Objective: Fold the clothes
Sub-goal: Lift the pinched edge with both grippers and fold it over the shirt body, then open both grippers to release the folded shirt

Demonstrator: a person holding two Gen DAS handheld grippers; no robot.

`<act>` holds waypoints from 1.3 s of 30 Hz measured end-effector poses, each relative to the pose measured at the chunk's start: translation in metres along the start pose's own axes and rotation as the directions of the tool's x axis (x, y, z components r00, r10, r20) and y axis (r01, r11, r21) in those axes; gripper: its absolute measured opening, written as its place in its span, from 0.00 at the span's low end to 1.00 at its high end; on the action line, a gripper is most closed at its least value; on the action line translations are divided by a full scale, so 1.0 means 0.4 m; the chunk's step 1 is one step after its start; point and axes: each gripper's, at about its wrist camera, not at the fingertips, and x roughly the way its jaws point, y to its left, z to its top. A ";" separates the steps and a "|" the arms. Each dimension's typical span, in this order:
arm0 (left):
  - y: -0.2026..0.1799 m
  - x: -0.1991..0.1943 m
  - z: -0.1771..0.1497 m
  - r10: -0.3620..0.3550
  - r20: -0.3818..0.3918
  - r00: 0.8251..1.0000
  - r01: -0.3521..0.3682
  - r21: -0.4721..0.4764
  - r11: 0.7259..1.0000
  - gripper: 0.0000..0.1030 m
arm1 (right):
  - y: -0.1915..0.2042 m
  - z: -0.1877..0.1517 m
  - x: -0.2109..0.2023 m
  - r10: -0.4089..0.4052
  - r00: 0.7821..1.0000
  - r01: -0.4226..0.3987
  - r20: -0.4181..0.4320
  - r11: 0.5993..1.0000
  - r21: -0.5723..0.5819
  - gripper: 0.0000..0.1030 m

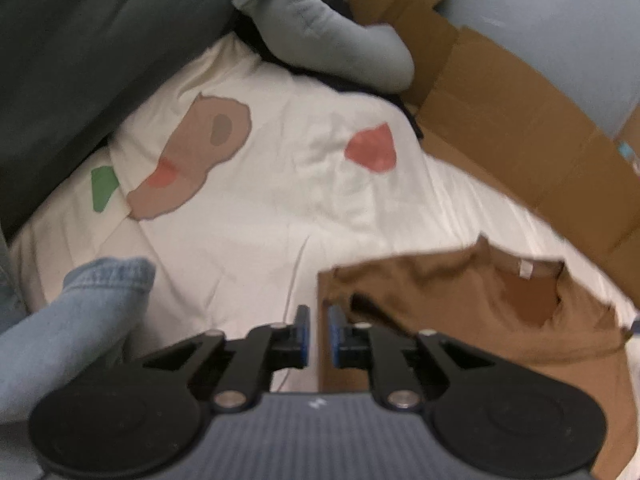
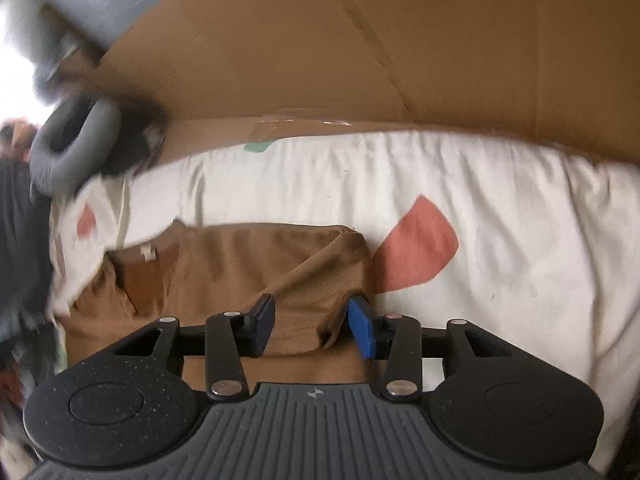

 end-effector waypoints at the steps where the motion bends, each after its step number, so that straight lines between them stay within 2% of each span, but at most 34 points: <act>1: -0.001 -0.004 -0.006 0.005 -0.003 1.000 -0.005 0.011 1.000 0.35 | 0.010 0.001 -0.004 -0.017 1.000 0.017 -0.003 0.999 -0.040 0.50; 2: -0.002 -0.011 -0.014 0.011 -0.001 1.000 -0.011 0.021 1.000 0.39 | 0.020 0.002 -0.008 -0.035 0.999 0.035 -0.005 0.996 -0.079 0.54; 5: -0.004 -0.026 -0.028 0.023 0.001 1.000 -0.023 0.049 0.999 0.45 | 0.036 -0.003 -0.029 -0.065 0.998 0.067 0.021 0.989 -0.134 0.58; 6: -0.004 -0.029 -0.030 0.026 0.000 1.000 -0.026 0.058 0.998 0.46 | 0.042 -0.004 -0.036 -0.074 0.997 0.078 0.030 0.985 -0.152 0.65; 8: -0.008 -0.035 -0.026 0.035 0.006 0.999 -0.035 0.071 0.997 0.46 | 0.047 -0.011 -0.050 -0.082 0.996 0.088 0.041 0.982 -0.165 0.71; 14: -0.003 -0.049 -0.022 0.055 0.072 0.996 -0.054 -0.012 0.998 0.45 | 0.026 -0.065 -0.082 -0.095 0.993 0.100 0.071 0.993 -0.068 0.72; 16: 0.003 -0.047 -0.023 0.025 0.072 0.997 -0.023 -0.030 0.999 0.45 | 0.020 -0.091 -0.089 -0.098 0.993 0.102 0.072 0.993 -0.061 0.72; 19: -0.001 -0.027 -0.027 0.039 0.053 0.998 -0.038 -0.009 0.999 0.45 | 0.013 -0.119 -0.091 -0.110 0.991 0.117 0.078 0.989 -0.088 0.72; 24: -0.026 0.005 -0.038 0.018 0.019 1.000 -0.019 0.047 0.999 0.46 | -0.002 -0.138 -0.056 -0.150 0.987 0.154 0.052 0.983 -0.098 0.72; 29: -0.066 0.050 -0.047 0.009 -0.023 1.000 -0.006 0.120 0.993 0.46 | 0.008 -0.117 -0.011 -0.141 0.990 0.143 0.028 0.984 -0.109 0.72; 34: -0.077 0.089 -0.038 0.023 -0.031 0.999 -0.018 0.148 0.989 0.46 | 0.041 -0.100 0.047 -0.189 0.982 0.188 0.013 0.964 -0.188 0.72; 39: -0.071 0.119 -0.025 0.055 -0.036 0.998 -0.048 0.160 0.986 0.46 | 0.056 -0.082 0.082 -0.247 0.968 0.250 0.040 0.940 -0.232 0.72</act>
